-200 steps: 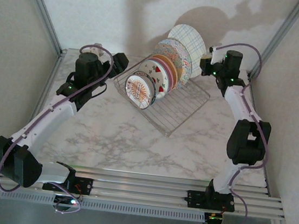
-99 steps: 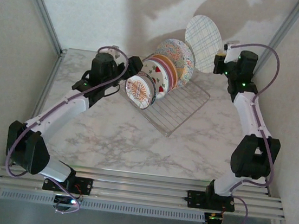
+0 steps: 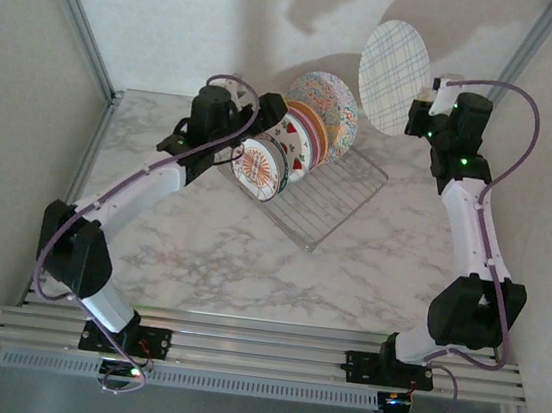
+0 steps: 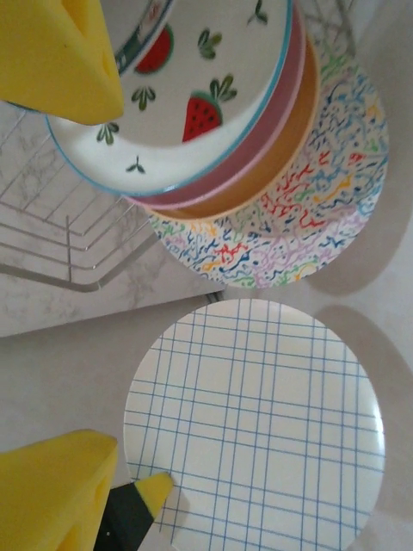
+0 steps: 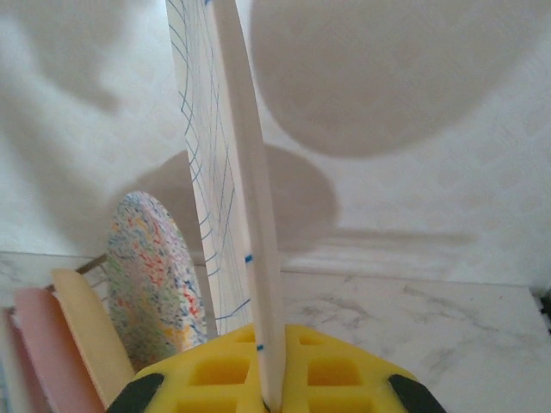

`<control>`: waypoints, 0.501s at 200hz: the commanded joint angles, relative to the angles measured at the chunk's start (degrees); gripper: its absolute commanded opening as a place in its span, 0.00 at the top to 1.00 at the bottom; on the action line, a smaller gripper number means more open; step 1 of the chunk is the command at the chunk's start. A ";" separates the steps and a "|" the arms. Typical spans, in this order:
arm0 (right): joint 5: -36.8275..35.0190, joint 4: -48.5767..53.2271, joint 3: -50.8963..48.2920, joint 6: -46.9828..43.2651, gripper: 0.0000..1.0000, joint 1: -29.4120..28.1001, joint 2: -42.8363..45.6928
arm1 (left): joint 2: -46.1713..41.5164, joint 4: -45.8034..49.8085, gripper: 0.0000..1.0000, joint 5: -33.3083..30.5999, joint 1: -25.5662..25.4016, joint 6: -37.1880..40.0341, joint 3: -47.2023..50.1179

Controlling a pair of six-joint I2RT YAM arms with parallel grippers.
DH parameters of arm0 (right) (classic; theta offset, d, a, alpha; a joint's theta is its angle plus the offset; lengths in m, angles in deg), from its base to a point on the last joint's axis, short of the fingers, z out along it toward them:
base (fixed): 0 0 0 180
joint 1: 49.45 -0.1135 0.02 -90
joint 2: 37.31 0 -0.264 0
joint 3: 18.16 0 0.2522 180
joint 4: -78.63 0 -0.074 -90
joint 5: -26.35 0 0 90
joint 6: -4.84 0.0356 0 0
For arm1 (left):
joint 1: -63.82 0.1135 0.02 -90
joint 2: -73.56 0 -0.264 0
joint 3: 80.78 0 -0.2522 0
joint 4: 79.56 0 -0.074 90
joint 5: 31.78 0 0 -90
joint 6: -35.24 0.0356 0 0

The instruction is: Unload the plates from the dish rack

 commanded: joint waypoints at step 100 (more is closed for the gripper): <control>16.66 4.10 5.55 43.18 1.00 0.29 5.13 | 18.28 -12.08 0.26 11.01 -3.33 -19.33 -18.31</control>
